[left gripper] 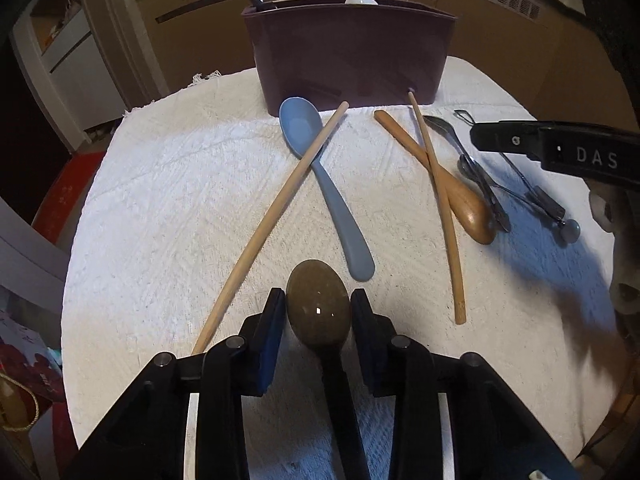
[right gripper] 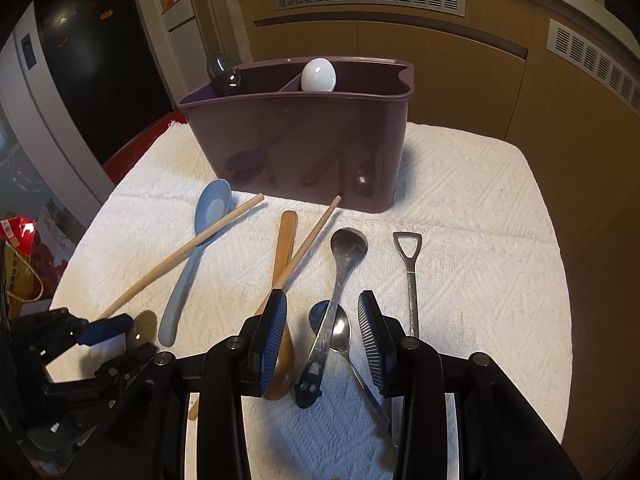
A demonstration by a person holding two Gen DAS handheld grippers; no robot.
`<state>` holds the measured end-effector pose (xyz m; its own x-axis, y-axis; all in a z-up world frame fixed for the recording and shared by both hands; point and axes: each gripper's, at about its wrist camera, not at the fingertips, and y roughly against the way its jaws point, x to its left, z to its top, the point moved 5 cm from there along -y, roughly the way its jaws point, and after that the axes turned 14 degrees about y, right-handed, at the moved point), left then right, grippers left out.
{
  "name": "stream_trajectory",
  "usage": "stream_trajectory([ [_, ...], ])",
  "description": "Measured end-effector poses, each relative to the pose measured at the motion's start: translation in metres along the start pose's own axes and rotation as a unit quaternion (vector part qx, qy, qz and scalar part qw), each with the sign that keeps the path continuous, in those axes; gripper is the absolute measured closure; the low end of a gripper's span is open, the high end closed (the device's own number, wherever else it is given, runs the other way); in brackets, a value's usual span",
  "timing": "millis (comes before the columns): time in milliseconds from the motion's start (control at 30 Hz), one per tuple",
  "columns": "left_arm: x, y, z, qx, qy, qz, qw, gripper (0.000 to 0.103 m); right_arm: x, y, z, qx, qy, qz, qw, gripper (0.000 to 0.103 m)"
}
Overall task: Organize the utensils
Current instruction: 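Grasp a wooden chopstick with the right gripper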
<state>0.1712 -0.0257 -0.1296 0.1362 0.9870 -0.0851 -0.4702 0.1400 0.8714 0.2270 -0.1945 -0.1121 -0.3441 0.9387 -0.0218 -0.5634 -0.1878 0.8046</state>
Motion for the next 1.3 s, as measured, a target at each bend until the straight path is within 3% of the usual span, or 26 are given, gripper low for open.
stream_trajectory([
  [100, 0.011, 0.020, 0.005, -0.023, 0.019, -0.020, 0.9994, 0.073, 0.003, -0.004, 0.005, 0.003, -0.011, 0.022, 1.000, 0.066],
  [167, 0.019, 0.033, 0.011, -0.035, 0.037, -0.029, 0.9983, 0.073, 0.005, -0.009, 0.012, 0.004, -0.015, 0.034, 0.999, 0.076],
  [267, 0.034, 0.047, 0.017, -0.043, 0.065, -0.041, 0.9961, 0.073, 0.002, -0.024, 0.027, 0.005, -0.037, 0.049, 0.998, 0.080],
  [433, 0.044, 0.052, 0.013, -0.048, 0.079, -0.045, 0.9948, 0.073, -0.008, -0.056, 0.037, 0.025, -0.081, 0.039, 0.996, 0.082],
  [500, 0.045, 0.050, 0.010, -0.045, 0.083, -0.046, 0.9945, 0.073, -0.004, -0.065, 0.036, 0.035, -0.077, 0.037, 0.996, 0.083],
  [633, 0.046, 0.047, 0.011, -0.042, 0.088, -0.049, 0.9940, 0.073, 0.012, -0.062, 0.034, 0.036, -0.025, 0.016, 0.999, 0.098],
  [967, 0.034, 0.068, 0.022, -0.068, 0.074, -0.075, 0.9921, 0.073, 0.025, 0.021, 0.033, -0.024, 0.018, 0.015, 0.999, 0.098],
  [1300, 0.018, 0.142, 0.070, -0.170, 0.043, -0.086, 0.9807, 0.073, 0.027, 0.127, 0.061, -0.130, 0.043, 0.003, 0.991, 0.098],
])
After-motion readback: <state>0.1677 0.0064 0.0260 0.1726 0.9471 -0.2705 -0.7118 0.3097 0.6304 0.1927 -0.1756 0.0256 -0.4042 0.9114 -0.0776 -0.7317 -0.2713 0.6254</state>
